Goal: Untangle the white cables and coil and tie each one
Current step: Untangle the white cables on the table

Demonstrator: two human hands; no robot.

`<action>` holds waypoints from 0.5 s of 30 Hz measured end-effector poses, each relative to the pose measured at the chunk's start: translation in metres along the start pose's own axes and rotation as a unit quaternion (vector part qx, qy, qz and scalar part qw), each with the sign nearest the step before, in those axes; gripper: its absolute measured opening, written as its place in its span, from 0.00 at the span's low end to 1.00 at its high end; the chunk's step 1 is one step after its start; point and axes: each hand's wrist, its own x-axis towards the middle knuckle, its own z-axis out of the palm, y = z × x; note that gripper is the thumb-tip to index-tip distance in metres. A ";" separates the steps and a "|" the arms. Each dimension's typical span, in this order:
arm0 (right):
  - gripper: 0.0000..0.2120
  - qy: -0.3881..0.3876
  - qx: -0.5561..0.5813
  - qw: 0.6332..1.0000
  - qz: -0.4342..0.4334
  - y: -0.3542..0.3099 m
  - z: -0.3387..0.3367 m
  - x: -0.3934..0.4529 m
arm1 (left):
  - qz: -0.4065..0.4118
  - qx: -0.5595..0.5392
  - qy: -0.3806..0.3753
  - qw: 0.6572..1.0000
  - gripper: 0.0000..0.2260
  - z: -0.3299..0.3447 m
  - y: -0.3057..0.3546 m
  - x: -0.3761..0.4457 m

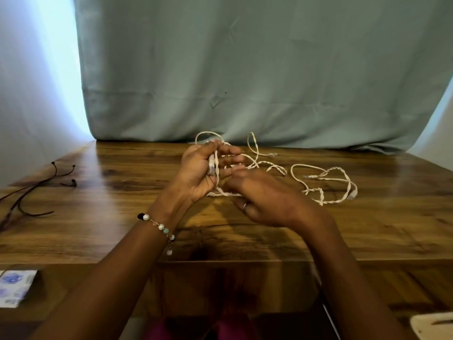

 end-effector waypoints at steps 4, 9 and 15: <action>0.09 0.077 0.172 0.982 -0.003 0.018 -0.018 -0.004 | -0.039 0.099 -0.043 0.993 0.13 0.002 -0.008 -0.009; 0.14 0.133 0.283 0.950 0.022 0.035 -0.022 -0.001 | -0.128 0.216 -0.139 0.958 0.12 0.008 -0.016 -0.017; 0.13 0.168 0.329 0.928 0.052 0.067 -0.010 -0.004 | -0.220 0.085 -0.275 0.932 0.14 -0.011 -0.012 -0.018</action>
